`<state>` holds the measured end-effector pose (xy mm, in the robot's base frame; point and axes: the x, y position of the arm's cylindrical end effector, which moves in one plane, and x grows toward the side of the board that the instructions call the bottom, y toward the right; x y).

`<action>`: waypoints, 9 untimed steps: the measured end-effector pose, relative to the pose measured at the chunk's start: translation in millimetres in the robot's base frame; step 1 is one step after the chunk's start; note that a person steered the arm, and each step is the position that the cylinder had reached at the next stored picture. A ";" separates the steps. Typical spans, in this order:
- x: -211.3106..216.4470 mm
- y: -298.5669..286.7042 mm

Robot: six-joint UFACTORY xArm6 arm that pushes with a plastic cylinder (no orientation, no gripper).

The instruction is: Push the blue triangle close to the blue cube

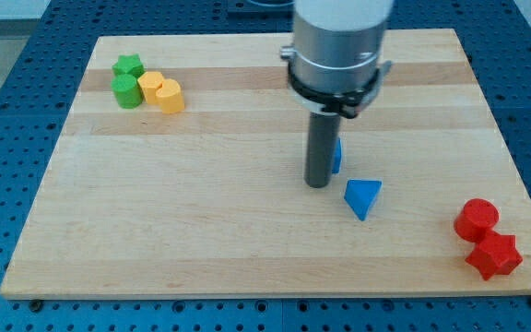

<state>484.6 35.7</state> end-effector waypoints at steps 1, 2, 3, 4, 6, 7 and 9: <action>-54.2 -40.4; -70.3 -53.6; -61.3 -57.2; 10.9 -53.6; 129.5 43.2; 132.9 95.5; 86.2 77.3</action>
<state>570.8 113.0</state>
